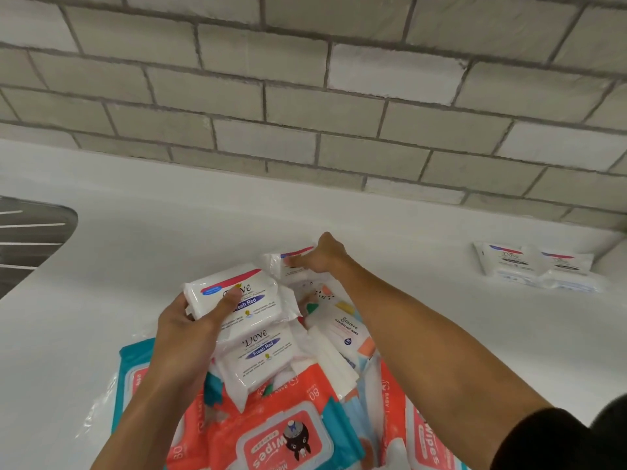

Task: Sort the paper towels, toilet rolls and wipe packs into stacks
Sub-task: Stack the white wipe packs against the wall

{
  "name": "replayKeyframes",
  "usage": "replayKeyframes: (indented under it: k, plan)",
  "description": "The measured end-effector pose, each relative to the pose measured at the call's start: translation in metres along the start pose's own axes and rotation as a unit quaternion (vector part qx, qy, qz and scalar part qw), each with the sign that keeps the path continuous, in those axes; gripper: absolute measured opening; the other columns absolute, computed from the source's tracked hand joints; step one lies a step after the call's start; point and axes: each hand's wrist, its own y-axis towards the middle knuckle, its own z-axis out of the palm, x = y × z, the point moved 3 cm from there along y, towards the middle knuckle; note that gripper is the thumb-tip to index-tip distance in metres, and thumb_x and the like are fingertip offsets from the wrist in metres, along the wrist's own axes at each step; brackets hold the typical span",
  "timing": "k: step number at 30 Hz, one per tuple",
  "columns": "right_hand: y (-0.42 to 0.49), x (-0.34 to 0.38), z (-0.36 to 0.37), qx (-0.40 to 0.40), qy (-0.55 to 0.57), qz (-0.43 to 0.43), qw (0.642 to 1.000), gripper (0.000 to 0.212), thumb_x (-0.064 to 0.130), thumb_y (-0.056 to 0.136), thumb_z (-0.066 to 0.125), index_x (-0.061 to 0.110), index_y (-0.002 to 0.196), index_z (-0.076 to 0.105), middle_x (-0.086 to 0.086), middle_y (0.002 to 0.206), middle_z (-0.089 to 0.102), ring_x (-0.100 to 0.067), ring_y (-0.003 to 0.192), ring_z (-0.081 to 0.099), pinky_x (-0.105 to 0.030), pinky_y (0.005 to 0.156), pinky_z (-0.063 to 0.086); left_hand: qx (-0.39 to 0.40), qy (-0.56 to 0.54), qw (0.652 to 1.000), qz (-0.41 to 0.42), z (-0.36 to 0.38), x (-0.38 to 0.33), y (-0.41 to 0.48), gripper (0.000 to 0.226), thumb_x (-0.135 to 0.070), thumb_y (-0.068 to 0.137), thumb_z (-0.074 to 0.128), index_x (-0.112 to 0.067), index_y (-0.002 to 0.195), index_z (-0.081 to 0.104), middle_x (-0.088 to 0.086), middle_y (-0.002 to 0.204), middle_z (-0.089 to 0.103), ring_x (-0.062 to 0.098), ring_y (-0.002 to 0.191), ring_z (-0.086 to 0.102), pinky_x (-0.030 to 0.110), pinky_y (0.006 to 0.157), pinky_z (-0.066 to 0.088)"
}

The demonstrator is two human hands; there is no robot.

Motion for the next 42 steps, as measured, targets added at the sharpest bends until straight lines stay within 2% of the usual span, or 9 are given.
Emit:
replayKeyframes:
  k: [4,8,12,17,23,32,34,38,42]
  plan:
    - [-0.008,-0.011,-0.008,0.034,0.014,0.017,0.999,0.087,0.063,0.053,0.085,0.007,0.111,0.053,-0.005,0.108,0.059,-0.02,0.094,0.057,-0.027,0.073,0.043,0.004,0.01,1.0,0.013,0.004,-0.001,-0.001,0.031,-0.033,0.075,0.077,-0.028,0.102,0.063,-0.001,0.094,0.072,0.024,0.078,0.072,0.038,0.059,0.059]
    - [-0.012,-0.022,-0.009,0.085,0.057,0.037,0.994,0.087,0.058,0.054,0.088,0.007,0.117,0.058,-0.007,0.114,0.062,-0.022,0.105,0.06,-0.031,0.093,0.048,0.0,0.025,0.999,0.026,0.006,-0.001,-0.002,0.038,-0.033,0.076,0.077,-0.025,0.11,0.061,-0.001,0.098,0.07,0.024,0.081,0.072,0.039,0.061,0.06]
    - [-0.029,-0.034,-0.007,0.082,0.163,-0.017,0.983,0.06,0.044,0.056,0.092,0.009,0.1,0.069,-0.003,0.091,0.074,-0.016,0.083,0.07,-0.03,0.08,0.057,-0.002,0.031,0.999,0.029,0.005,-0.001,-0.003,0.04,-0.033,0.075,0.078,-0.024,0.11,0.062,0.002,0.101,0.071,0.026,0.082,0.072,0.046,0.068,0.061]
    - [-0.057,-0.054,-0.016,0.061,0.293,-0.097,0.949,0.04,0.015,0.066,0.089,0.011,0.102,0.071,-0.003,0.096,0.076,-0.018,0.089,0.073,-0.038,0.084,0.059,-0.009,0.043,0.998,0.042,0.009,-0.007,-0.01,0.038,-0.032,0.075,0.079,-0.024,0.108,0.062,0.002,0.099,0.071,0.025,0.081,0.071,0.043,0.066,0.06]
    - [-0.101,-0.085,-0.031,-0.017,0.403,-0.102,0.909,0.039,0.019,0.068,0.088,0.02,0.102,0.069,0.002,0.092,0.076,-0.015,0.085,0.074,-0.036,0.075,0.061,0.018,0.04,0.997,0.06,0.027,-0.021,-0.028,0.026,-0.027,0.079,0.077,-0.027,0.098,0.06,-0.006,0.084,0.067,0.016,0.069,0.069,0.023,0.041,0.049]
    - [-0.161,-0.159,-0.083,-0.077,0.498,-0.081,0.86,0.038,0.018,0.074,0.082,0.011,0.109,0.069,-0.004,0.096,0.077,-0.022,0.088,0.074,-0.041,0.079,0.06,0.098,-0.006,0.994,0.042,0.078,-0.034,-0.045,0.025,-0.01,0.079,0.073,-0.014,0.104,0.067,0.011,0.094,0.075,0.033,0.084,0.073,0.057,0.082,0.056]
    - [-0.171,-0.178,-0.096,-0.096,0.503,-0.074,0.856,0.036,0.02,0.073,0.082,0.011,0.106,0.069,-0.004,0.094,0.077,-0.021,0.085,0.075,-0.037,0.074,0.06,0.118,-0.018,0.992,0.034,0.097,-0.037,-0.05,0.028,-0.008,0.08,0.07,-0.009,0.107,0.066,0.015,0.095,0.075,0.036,0.083,0.072,0.056,0.079,0.056]
    - [-0.182,-0.215,-0.122,-0.123,0.524,-0.067,0.84,0.031,0.018,0.078,0.08,0.01,0.106,0.071,-0.007,0.098,0.076,-0.025,0.088,0.074,-0.041,0.075,0.059,0.171,-0.036,0.985,0.006,0.137,-0.041,-0.064,0.03,-0.006,0.083,0.066,-0.003,0.112,0.062,0.02,0.098,0.072,0.037,0.073,0.068,0.03,0.043,0.05]
    - [-0.187,-0.249,-0.154,-0.15,0.523,-0.058,0.837,0.027,0.017,0.079,0.079,0.011,0.104,0.073,-0.007,0.099,0.076,-0.028,0.092,0.073,-0.054,0.087,0.055,0.229,-0.061,0.971,-0.019,0.18,-0.045,-0.078,0.029,-0.001,0.083,0.064,0.003,0.111,0.062,0.021,0.098,0.073,0.036,0.081,0.073,0.044,0.058,0.06]
